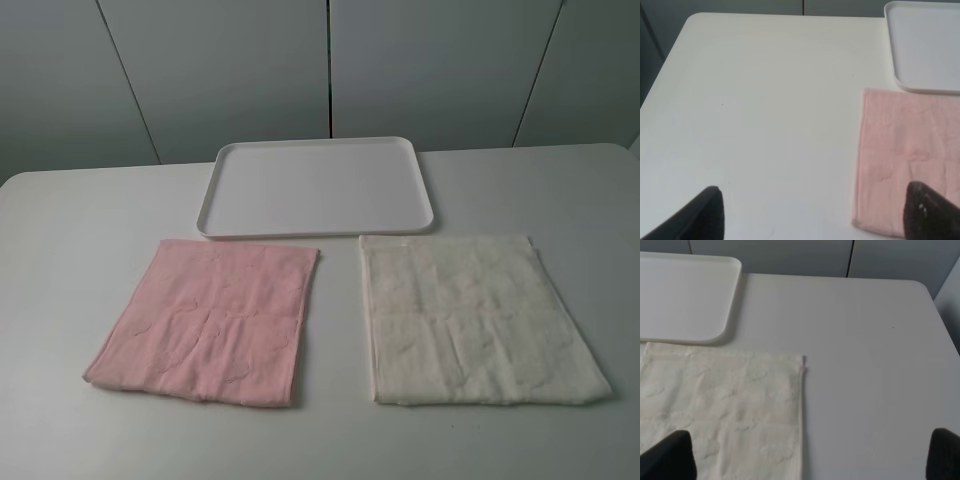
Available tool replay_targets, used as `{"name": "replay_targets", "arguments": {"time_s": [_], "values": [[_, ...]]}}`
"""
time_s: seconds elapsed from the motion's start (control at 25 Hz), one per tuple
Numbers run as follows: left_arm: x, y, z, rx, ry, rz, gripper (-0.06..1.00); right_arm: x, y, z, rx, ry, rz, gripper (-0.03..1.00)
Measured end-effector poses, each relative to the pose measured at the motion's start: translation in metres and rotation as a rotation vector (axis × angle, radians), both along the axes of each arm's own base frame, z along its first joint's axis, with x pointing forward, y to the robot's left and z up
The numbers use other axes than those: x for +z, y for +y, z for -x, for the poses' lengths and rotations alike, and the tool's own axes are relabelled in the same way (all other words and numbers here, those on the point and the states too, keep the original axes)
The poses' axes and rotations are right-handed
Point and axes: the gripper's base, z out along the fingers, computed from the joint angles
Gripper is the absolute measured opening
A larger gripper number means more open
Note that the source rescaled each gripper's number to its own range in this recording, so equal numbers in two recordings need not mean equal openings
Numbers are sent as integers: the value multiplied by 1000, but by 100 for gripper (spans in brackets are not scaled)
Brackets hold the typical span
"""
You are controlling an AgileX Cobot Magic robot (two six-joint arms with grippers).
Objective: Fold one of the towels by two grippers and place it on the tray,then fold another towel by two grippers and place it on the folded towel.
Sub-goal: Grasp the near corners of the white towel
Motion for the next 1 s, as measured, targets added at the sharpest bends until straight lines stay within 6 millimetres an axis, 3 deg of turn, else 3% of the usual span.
{"name": "replay_targets", "arguments": {"time_s": [1.0], "values": [[0,0,0,-19,0,0,99,0,0,0,0,0,0,100]]}}
